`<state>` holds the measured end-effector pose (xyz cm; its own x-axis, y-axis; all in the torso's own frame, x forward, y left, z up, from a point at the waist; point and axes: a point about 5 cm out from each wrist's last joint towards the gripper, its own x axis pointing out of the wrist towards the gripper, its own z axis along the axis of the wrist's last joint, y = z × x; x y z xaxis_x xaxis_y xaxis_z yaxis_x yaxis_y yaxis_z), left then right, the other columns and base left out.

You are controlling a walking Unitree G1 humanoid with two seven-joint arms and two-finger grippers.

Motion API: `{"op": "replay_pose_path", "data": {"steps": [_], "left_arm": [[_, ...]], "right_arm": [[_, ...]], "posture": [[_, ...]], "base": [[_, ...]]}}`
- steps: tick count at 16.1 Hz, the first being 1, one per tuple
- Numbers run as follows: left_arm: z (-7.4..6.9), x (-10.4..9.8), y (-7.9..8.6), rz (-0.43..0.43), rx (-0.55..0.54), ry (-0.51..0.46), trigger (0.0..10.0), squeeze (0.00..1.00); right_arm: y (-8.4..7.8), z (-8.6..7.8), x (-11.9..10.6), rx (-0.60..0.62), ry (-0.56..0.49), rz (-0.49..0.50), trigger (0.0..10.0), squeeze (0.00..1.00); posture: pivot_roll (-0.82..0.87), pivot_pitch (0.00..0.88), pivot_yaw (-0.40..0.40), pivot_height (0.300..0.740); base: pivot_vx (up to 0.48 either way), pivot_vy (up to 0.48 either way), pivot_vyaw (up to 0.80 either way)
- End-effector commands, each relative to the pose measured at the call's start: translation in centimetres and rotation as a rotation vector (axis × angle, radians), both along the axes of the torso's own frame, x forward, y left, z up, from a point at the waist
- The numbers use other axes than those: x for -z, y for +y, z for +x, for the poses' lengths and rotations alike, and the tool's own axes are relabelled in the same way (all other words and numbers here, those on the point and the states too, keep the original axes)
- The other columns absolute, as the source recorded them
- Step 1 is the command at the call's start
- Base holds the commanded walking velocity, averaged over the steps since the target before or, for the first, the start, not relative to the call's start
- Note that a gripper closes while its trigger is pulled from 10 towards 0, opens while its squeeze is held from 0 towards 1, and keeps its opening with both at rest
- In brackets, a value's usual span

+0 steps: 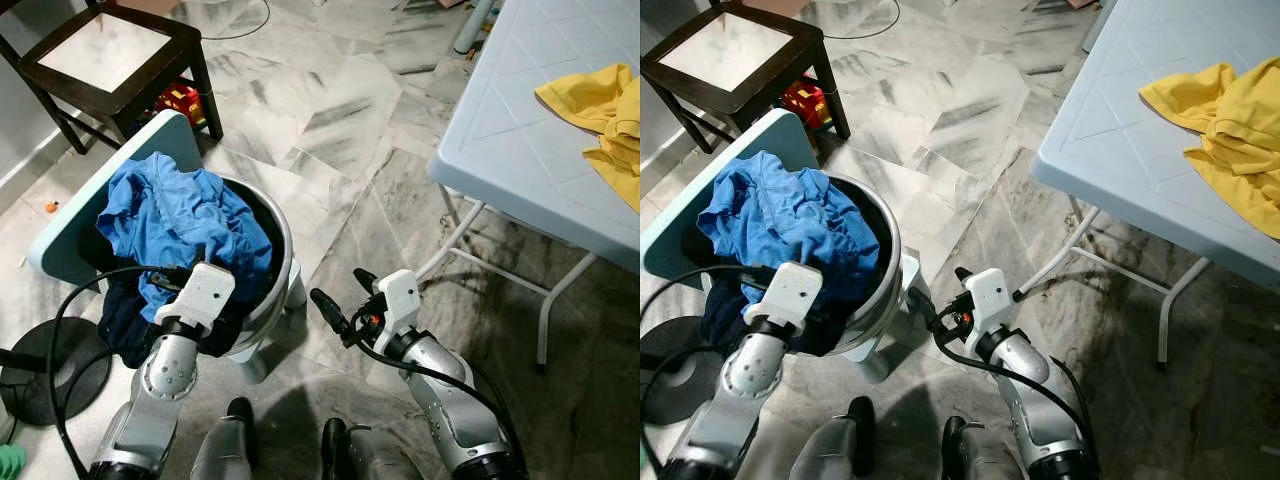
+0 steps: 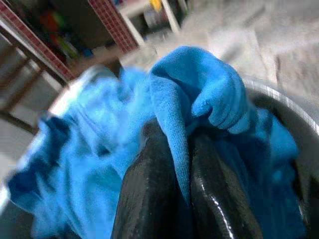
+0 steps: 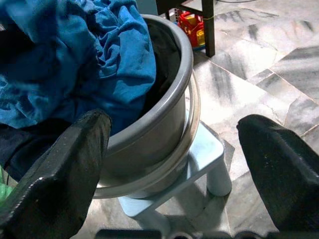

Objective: Hang hanger

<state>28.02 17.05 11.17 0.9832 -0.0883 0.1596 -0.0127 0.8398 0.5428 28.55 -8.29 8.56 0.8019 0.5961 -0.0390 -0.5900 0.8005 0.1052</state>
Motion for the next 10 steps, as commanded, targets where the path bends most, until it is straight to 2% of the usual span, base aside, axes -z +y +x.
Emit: {"op": "replay_pose_path", "data": {"steps": [1, 4, 6, 9, 10], "left_arm": [[-0.6, -0.5, -0.6, -0.008, 0.042, -0.045, 0.0, 0.00], [-1.6, -0.9, -1.2, -0.093, 0.089, -0.058, 0.0, 0.00], [-2.3, -0.8, -1.3, -0.255, 0.088, -0.013, 0.0, 0.00], [-2.4, -0.4, -1.2, -0.325, 0.066, 0.016, 0.0, 0.00], [-1.9, 0.0, -1.5, -0.355, 0.054, 0.048, 4.0, 0.00]], "right_arm": [[-0.2, -0.1, 0.4, 0.004, 0.010, -0.004, 10.0, 0.00], [-0.3, 0.3, -0.1, 0.032, -0.017, 0.013, 10.0, 0.00], [-1.7, 1.1, -0.7, 0.148, -0.039, 0.045, 10.0, 0.00], [-2.9, 1.6, -0.9, 0.226, -0.037, 0.069, 10.0, 0.00], [-3.4, 1.6, -1.0, 0.257, -0.043, 0.078, 10.0, 0.00]], "posture": [[0.17, 0.282, -0.091, 0.740], [0.18, 0.269, -0.092, 0.740], [0.19, 0.254, -0.089, 0.740], [0.19, 0.235, -0.079, 0.740], [0.18, 0.207, -0.066, 0.740]], "base": [[0.000, 0.000, 0.00], [0.000, 0.000, 0.00], [0.000, 0.000, 0.00], [0.000, 0.000, 0.00], [0.000, 0.000, 0.00]]}}
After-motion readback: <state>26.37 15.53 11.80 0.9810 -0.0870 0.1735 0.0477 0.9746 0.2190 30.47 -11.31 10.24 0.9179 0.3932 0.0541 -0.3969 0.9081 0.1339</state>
